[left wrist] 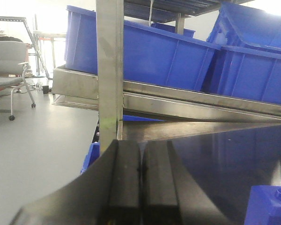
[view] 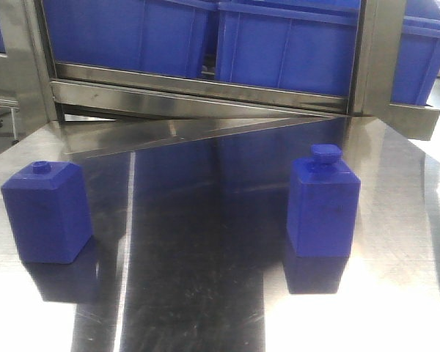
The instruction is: Pick and sort blue part to right shelf
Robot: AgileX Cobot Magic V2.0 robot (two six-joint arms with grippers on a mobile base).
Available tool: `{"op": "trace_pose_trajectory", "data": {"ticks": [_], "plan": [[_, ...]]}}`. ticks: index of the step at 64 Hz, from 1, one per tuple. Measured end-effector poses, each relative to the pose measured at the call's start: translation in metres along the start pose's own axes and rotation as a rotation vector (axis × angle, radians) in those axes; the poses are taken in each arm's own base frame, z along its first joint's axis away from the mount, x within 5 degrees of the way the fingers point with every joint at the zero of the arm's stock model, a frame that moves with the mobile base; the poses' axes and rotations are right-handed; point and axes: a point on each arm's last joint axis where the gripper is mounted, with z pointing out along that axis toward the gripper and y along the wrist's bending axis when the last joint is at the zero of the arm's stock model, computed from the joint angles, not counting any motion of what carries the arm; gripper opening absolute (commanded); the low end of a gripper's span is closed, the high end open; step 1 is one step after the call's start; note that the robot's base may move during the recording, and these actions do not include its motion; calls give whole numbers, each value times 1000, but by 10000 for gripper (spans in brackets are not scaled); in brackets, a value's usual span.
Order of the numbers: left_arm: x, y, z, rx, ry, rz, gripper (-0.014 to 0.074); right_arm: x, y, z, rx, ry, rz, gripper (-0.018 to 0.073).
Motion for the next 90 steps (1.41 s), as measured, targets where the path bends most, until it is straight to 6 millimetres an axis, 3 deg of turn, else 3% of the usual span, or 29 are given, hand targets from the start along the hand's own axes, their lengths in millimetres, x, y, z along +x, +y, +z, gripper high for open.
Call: {"op": "trace_pose_trajectory", "data": {"ticks": [11,26,32,43,50,65,78,90], "plan": [[0,0,0,0,0,0,124,-18,0,14,2,73,0,64],[0,0,0,0,0,0,124,-29,1,43,7,249,-13,98],[0,0,0,0,0,0,124,-31,3,56,-1,303,12,178],[0,0,0,0,0,0,124,-32,13,79,-57,396,23,503],[0,0,0,0,0,0,124,-33,22,93,-91,487,9,614],[0,0,0,0,0,0,124,-41,49,122,-78,804,71,612],[0,0,0,0,0,0,124,-58,86,151,-6,1016,153,612],[0,0,0,0,0,0,123,-57,121,174,37,1174,98,612]]}}
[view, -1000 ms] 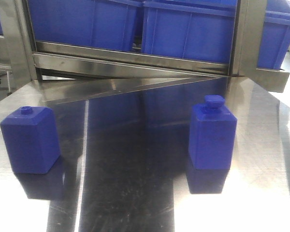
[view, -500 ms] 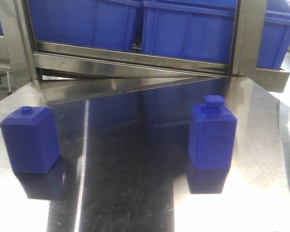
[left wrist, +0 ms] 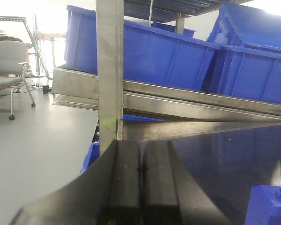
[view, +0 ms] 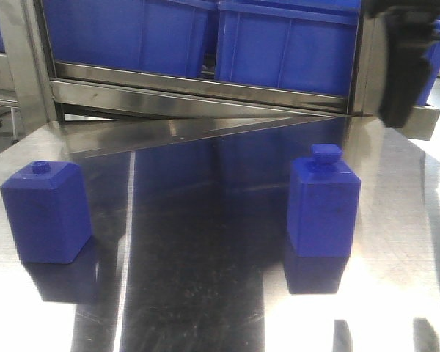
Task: Pick and sort blue part to right shelf
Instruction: 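Lower the right gripper onto the blue bottle nearer it and close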
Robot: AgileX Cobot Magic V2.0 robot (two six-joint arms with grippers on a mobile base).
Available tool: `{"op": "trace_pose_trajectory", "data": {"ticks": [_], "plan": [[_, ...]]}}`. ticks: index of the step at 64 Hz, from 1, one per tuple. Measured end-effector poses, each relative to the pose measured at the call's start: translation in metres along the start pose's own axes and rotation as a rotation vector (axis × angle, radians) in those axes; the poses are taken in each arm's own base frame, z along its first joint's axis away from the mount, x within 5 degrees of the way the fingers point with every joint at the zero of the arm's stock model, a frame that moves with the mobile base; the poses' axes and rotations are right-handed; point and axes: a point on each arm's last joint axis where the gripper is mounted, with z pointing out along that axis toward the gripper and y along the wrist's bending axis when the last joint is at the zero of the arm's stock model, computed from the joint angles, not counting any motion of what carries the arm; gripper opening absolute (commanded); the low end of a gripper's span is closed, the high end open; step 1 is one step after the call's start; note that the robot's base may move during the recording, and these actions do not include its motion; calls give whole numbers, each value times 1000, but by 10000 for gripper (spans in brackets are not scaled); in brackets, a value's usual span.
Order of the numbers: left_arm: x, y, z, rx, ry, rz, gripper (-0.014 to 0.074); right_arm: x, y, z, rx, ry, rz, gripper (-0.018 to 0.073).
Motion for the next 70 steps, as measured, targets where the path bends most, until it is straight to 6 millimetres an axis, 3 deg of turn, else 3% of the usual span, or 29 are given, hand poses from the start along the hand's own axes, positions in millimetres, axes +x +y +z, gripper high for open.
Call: {"op": "trace_pose_trajectory", "data": {"ticks": [11,21,70], "plan": [[0,0,0,0,0,0,124,-14,34,12,-21,46,-34,612],[0,0,0,0,0,0,123,-19,50,28,-49,84,-48,612],[0,0,0,0,0,0,124,-22,60,82,-24,142,-83,612]]}}
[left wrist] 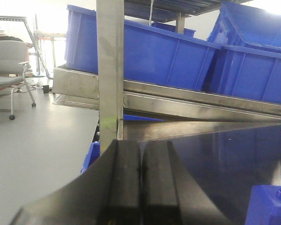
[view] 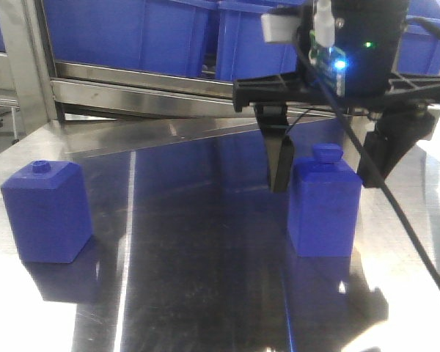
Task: Pick and sort blue part to right shelf
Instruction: 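Lower the right gripper onto the blue bottle nearer it and close, then lift the blue bottle with the right gripper up off the table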
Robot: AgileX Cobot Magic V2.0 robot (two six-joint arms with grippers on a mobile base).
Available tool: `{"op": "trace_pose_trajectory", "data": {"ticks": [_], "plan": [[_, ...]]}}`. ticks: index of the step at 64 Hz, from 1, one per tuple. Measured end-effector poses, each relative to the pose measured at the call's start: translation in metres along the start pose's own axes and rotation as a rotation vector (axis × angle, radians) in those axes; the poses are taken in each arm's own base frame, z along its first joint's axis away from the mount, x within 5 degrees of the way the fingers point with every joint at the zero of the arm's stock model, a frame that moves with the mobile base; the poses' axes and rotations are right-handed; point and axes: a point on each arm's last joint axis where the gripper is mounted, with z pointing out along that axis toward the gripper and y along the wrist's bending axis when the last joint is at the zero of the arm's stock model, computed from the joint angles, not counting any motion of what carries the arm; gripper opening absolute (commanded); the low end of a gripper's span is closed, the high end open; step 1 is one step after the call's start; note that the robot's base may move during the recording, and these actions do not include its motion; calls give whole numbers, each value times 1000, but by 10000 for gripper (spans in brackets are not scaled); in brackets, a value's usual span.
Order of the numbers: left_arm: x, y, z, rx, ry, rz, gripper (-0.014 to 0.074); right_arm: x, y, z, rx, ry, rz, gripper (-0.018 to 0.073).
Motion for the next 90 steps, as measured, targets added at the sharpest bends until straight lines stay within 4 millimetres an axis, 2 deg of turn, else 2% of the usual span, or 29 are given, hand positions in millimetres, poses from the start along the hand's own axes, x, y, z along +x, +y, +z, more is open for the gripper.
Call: {"op": "trace_pose_trajectory", "data": {"ticks": [7,26,29,38,43,62,70,78,90], "plan": [[0,0,0,0,0,0,123,4,-1,8,1,15,2,611],[0,0,0,0,0,0,124,4,1,12,-15,21,-12,609],[0,0,0,0,0,0,124,4,1,12,-15,21,-12,595],[0,0,0,0,0,0,124,4,1,12,-15,21,-14,451],[0,0,0,0,0,0,124,4,1,12,-15,21,-16,404],[0,0,0,0,0,0,124,4,1,12,-15,21,-18,403],[0,0,0,0,0,0,124,5,-1,4,-24,7,-23,403],[0,0,0,0,0,0,124,7,-5,-18,-60,-62,-84,403],[0,0,0,0,0,0,124,6,-30,-45,-122,-244,-180,403]]}}
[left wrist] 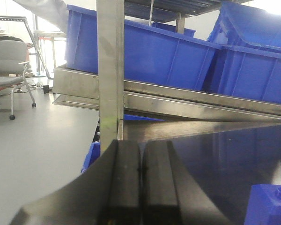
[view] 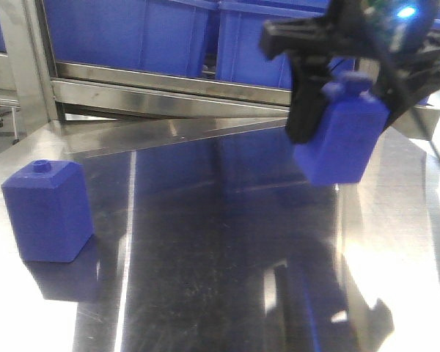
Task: Pick and sort blue part to right shelf
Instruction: 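Lift the blue bottle with the right gripper up off the table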
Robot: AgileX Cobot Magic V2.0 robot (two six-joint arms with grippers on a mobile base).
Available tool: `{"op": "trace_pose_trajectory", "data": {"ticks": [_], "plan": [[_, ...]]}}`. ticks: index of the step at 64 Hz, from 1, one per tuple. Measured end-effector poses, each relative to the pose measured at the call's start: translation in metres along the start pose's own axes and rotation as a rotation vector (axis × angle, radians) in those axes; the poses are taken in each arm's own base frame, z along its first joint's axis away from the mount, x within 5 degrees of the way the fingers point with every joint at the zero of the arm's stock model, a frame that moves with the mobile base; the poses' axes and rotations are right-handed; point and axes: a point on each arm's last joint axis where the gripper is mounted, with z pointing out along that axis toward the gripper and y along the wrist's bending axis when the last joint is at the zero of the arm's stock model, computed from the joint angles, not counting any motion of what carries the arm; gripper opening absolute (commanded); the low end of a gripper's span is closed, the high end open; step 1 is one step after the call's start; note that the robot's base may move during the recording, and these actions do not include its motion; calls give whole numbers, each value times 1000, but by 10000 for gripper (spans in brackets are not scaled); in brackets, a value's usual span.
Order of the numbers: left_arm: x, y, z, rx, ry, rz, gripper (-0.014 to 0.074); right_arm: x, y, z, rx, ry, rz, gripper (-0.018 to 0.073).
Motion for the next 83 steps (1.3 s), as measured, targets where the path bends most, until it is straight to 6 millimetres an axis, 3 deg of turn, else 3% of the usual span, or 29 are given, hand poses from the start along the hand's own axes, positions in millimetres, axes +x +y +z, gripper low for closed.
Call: {"op": "trace_pose_trajectory", "data": {"ticks": [18,39,50,66,83], "plan": [[0,0,0,0,0,0,124,28,-52,-23,-10,-263,3,403],[0,0,0,0,0,0,124,76,-102,-58,101,-613,105,403],[0,0,0,0,0,0,124,102,-108,-75,142,-732,110,403],[0,0,0,0,0,0,124,143,-102,-107,194,-913,11,403],[0,0,0,0,0,0,124,171,-96,-135,205,-1049,-11,403]]}}
